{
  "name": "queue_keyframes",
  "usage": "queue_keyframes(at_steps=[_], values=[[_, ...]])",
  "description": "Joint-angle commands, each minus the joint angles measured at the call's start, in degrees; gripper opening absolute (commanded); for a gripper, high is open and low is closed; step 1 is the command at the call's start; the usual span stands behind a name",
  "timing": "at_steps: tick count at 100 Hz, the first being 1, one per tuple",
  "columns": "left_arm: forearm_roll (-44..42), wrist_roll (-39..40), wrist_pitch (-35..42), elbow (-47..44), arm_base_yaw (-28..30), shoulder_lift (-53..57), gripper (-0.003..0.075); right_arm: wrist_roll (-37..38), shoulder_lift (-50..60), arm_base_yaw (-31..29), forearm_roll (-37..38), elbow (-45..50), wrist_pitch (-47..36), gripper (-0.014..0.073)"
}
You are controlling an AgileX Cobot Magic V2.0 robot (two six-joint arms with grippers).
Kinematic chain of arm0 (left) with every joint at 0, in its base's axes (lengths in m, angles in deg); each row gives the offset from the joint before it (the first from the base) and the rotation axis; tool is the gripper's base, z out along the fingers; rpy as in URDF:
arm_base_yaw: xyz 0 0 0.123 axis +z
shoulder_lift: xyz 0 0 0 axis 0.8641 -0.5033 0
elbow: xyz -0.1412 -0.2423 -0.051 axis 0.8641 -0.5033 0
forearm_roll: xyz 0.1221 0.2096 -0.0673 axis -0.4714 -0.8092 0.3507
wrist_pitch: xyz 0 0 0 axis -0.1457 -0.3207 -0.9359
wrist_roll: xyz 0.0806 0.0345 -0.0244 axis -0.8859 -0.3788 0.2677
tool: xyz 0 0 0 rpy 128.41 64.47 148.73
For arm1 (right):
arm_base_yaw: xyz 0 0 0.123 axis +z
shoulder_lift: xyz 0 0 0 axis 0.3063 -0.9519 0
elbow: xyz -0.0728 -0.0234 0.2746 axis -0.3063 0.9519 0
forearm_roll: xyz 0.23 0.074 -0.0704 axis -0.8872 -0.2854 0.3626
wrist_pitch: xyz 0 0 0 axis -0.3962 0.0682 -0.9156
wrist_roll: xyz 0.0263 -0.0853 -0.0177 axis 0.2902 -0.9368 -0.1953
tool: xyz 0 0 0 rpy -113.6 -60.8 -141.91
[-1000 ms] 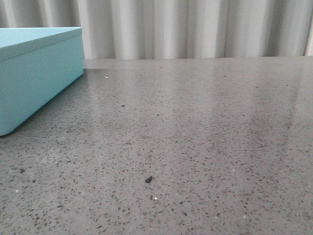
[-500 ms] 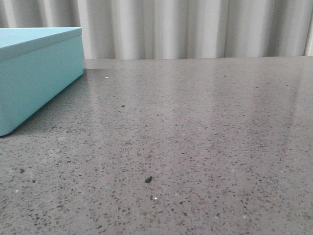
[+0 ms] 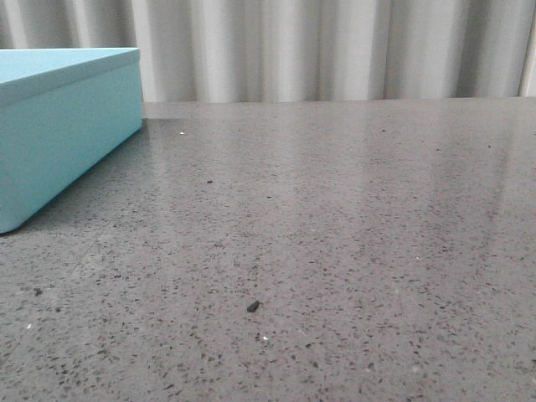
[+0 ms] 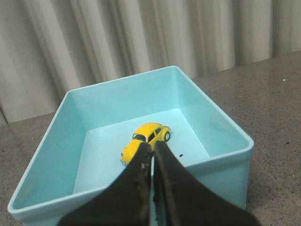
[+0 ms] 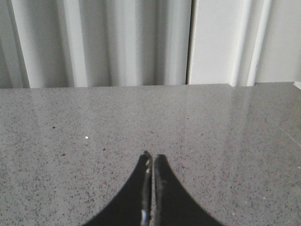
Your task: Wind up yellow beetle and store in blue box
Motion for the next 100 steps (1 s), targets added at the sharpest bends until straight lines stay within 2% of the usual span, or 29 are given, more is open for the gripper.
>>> queue_keyframes(at_steps=[1,17,34,55,100], values=[[1.25,0.19,3.65,1.45,0.08,1.26,-0.0021,-0.55,1.8,-0.18,0.6,-1.45,-5.05,-0.0061],[1.25,0.19,3.65,1.45,0.08,3.52,-0.0021,-0.55,7.73,-0.18,4.28,-1.45,-5.43,-0.0061],[1.25,0.19,3.01,1.45,0.08,5.57,-0.0021,-0.55,15.63,-0.18,4.3,-1.45,-4.42,-0.0061],[1.25,0.19,-2.58,1.45,0.08,5.75,-0.0021,-0.55,23.85,-0.18,4.3,-1.45,3.23,-0.0061],[1.29,0.19,-4.18,1.45,0.08,5.75,-0.0021,-0.55,25.77,-0.18,4.06,-1.45,5.46,-0.0061]])
